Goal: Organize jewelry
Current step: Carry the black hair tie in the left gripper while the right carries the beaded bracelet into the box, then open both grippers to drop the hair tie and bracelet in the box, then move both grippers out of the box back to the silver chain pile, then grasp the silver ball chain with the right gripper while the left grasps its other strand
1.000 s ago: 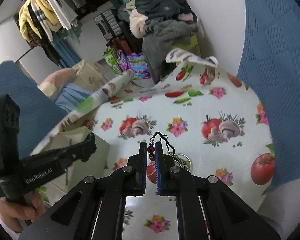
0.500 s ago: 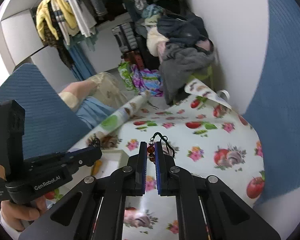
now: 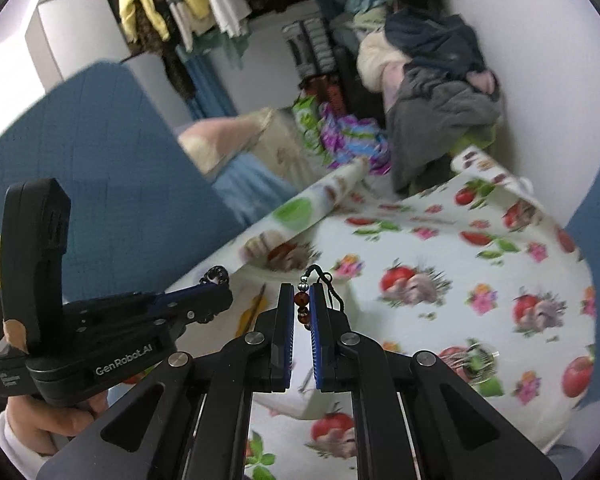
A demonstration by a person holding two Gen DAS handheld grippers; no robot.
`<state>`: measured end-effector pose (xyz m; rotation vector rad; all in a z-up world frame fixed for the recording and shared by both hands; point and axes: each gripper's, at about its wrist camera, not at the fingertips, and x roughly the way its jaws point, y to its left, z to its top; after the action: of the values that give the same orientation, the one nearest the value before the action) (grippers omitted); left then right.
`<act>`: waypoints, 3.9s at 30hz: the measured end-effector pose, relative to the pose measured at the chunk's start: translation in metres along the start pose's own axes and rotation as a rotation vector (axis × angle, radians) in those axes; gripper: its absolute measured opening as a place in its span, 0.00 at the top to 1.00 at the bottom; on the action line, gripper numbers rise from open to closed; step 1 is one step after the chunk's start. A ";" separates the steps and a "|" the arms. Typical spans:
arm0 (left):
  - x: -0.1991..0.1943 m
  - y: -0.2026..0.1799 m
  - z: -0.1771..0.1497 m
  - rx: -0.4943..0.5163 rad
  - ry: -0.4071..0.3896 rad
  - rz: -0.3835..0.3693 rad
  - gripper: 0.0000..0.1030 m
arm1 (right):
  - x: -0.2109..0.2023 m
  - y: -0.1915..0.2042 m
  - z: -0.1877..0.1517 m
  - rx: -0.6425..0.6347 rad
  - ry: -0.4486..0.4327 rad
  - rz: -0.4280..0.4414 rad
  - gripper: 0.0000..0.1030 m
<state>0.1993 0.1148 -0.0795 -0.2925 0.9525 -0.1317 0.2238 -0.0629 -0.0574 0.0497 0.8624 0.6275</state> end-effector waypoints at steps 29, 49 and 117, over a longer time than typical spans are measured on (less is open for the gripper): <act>0.043 0.070 -0.044 -0.072 0.102 0.007 0.67 | 0.092 0.023 -0.071 0.017 0.168 -0.092 0.88; -0.014 -0.027 -0.014 0.006 -0.077 -0.044 0.56 | -0.043 -0.022 -0.012 -0.010 -0.103 -0.053 0.79; 0.199 -0.116 -0.069 0.047 0.202 -0.066 0.57 | 0.109 -0.232 -0.107 0.012 0.183 -0.086 0.92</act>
<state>0.2592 -0.0565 -0.2381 -0.2708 1.1387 -0.2474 0.3144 -0.2168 -0.2706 -0.0341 1.0399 0.5516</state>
